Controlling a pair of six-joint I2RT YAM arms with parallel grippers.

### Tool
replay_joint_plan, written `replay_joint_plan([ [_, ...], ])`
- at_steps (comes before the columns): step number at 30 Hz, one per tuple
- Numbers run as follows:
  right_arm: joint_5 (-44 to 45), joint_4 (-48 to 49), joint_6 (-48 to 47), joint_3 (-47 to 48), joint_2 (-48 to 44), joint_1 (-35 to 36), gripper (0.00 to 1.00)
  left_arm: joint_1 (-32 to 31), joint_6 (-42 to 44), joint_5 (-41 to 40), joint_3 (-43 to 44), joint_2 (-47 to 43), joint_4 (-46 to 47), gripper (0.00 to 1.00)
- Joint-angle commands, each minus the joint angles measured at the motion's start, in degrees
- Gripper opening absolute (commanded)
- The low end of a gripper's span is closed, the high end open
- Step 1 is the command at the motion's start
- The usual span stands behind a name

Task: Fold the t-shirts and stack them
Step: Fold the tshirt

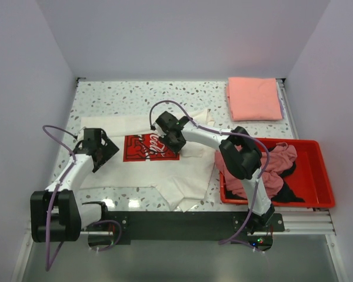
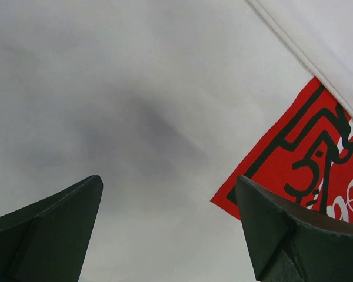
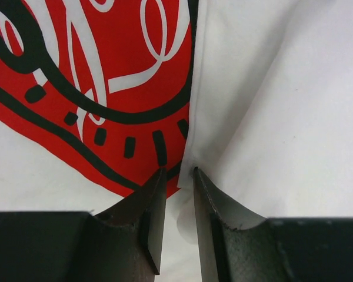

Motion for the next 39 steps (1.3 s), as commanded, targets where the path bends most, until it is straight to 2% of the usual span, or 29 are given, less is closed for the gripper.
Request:
replay_joint_plan([
  [1, 3.83, -1.36, -1.00, 2.48, -0.02, -0.40, 0.29, -0.24, -0.86, -1.87, -0.51, 0.96, 2.53, 1.00],
  [6, 5.24, -2.50, -1.17, 3.10, 0.68, -1.19, 0.26, -0.15, -0.86, -2.92, -0.33, 2.28, 2.45, 1.00],
  [9, 4.63, -2.77, -1.52, 3.10, 0.68, -1.19, 0.19, -0.24, -0.86, -3.10, -0.16, 2.54, 2.53, 1.00],
  [13, 4.01, -2.77, -1.44, 3.28, 1.03, -1.19, 0.17, -0.24, -0.78, -3.19, -0.16, 2.63, 2.45, 1.00],
  [22, -2.14, -2.50, -2.58, 0.20, -1.60, -1.19, 0.25, -0.15, -0.78, -3.19, 0.02, 2.72, 2.62, 1.00],
  [26, -1.53, -3.47, -2.14, 1.25, -0.46, -1.19, 0.27, -0.15, -0.78, -3.10, 0.02, 2.81, 2.45, 1.00],
  [29, 0.22, -4.00, -1.00, 2.13, 0.68, -1.19, 0.20, -0.15, -0.78, -3.19, 0.02, 2.81, 2.36, 1.00],
  [33, 2.60, -4.61, 0.05, 3.19, 1.03, -1.10, 0.06, -0.15, -0.78, -3.27, 0.02, 2.81, 2.36, 1.00],
  [39, 0.85, -6.45, 2.51, 4.42, -2.65, -1.19, 0.00, -0.15, -0.86, -3.19, 0.02, 2.81, 2.27, 1.00],
])
